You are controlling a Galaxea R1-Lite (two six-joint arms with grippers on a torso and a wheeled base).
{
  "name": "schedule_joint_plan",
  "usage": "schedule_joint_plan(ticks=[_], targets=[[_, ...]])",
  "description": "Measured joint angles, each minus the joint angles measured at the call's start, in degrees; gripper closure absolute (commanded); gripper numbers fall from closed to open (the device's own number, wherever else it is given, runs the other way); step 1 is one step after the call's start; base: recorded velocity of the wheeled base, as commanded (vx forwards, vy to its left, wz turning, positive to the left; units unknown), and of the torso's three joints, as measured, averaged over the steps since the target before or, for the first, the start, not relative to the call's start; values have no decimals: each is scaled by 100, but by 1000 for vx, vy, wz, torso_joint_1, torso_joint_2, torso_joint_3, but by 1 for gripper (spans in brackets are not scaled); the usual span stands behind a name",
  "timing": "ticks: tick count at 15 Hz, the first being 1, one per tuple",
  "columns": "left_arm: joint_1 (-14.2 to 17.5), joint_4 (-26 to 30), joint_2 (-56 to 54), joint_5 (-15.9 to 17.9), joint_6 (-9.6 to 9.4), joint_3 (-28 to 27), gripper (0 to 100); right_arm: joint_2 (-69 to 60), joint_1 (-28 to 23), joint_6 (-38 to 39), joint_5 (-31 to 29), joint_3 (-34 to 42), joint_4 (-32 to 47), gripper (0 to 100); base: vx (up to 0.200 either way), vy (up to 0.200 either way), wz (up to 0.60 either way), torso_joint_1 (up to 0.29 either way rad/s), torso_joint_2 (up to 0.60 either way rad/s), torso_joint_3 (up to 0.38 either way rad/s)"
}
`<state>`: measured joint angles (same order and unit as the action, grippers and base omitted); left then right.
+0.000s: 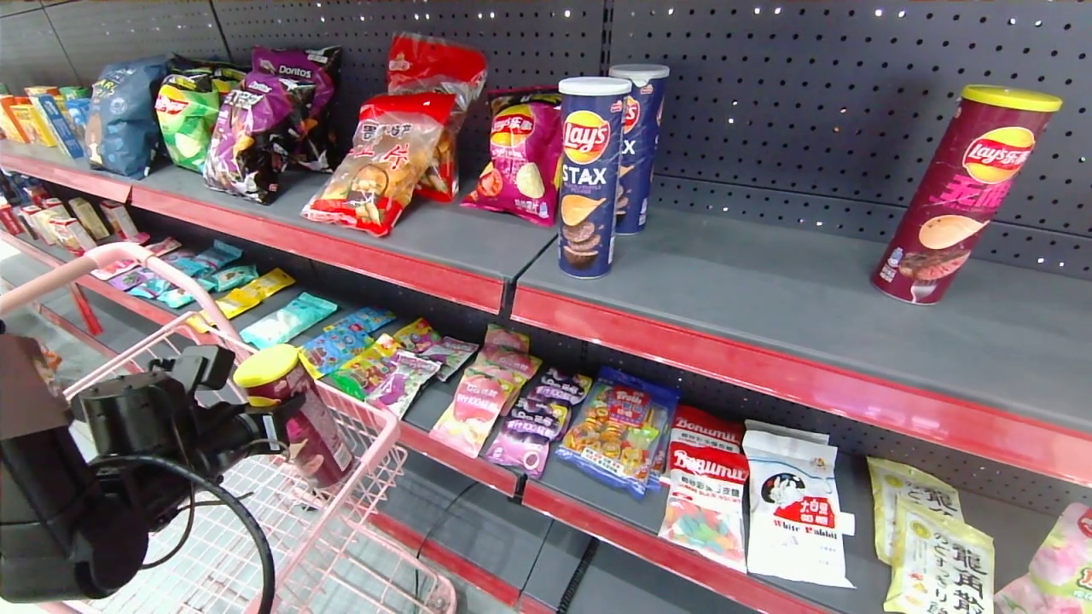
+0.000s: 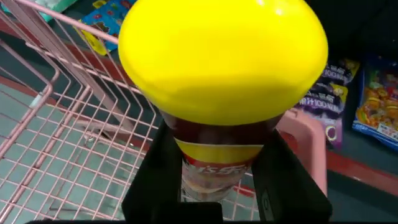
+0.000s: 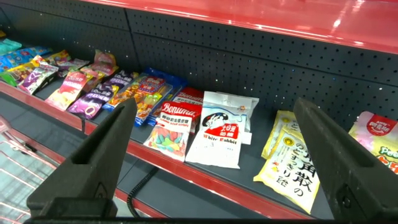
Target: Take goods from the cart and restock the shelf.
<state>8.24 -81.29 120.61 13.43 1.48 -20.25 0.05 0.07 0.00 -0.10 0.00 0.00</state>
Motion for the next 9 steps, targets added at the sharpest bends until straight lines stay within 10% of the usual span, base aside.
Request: schedule_joint_plan(ticks=[4,9], targets=[[10,1998,-1759,172,20,-166,100,0,-2,-2,2,0,0,0,0,0,0,0,0,0],[-67,6008,-4710,673,7,-1276,100,0,0,-7,0,0,0,0,0,0,0,0,0,0]])
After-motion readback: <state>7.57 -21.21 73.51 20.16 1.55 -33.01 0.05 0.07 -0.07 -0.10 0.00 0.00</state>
